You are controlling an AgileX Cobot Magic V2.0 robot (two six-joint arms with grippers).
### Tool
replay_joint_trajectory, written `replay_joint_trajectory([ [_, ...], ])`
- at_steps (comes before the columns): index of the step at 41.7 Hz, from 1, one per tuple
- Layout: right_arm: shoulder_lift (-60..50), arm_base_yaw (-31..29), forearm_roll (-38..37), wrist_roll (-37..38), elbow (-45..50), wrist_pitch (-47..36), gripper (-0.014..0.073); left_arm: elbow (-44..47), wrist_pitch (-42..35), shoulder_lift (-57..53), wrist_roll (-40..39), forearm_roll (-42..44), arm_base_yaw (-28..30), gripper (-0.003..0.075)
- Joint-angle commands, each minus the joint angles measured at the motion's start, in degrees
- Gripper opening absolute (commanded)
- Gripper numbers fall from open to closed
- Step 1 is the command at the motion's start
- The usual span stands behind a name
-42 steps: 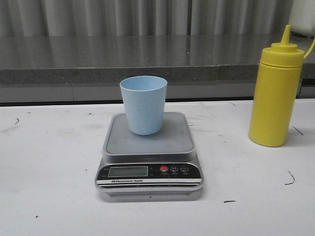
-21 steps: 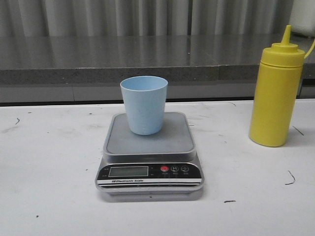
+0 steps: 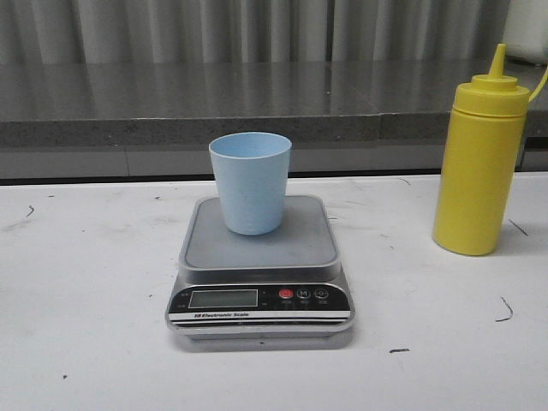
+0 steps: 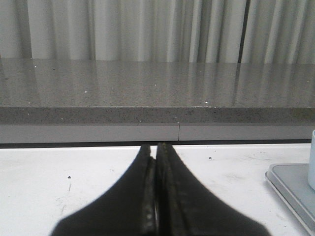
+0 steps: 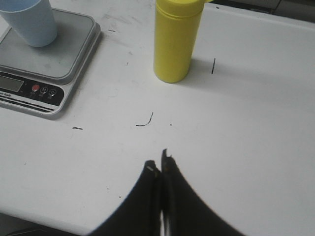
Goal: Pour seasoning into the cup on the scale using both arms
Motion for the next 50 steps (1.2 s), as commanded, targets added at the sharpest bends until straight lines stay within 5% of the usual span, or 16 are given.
replay_joint_trajectory([
  [1, 0.24, 0.13, -0.24, -0.48, -1.95, -3.4, -0.0069, 1.3, -5.01, -1.05, -0.06, -0.5, -0.52, -0.002],
  [17, -4.41, -4.66, -0.67, -0.73, 0.53, -5.65, -0.0066, 1.3, -5.01, -1.05, -0.06, -0.5, -0.52, -0.002],
  [25, -13.61, -10.74, 0.11, -8.02, 12.1, -19.45, -0.0064, 1.3, -5.01, -1.05, -0.06, -0.5, -0.52, -0.002],
  [34, -23.31, -16.68, -0.15, -7.97, 27.93, -35.8, -0.0068, 1.3, -5.01, -1.05, -0.06, -0.5, -0.52, -0.002],
  [50, -28.48, -18.4, 0.68, -6.45, 42.11, -55.93, -0.0068, 1.3, -4.89, -0.94, -0.06, -0.5, -0.52, -0.002],
])
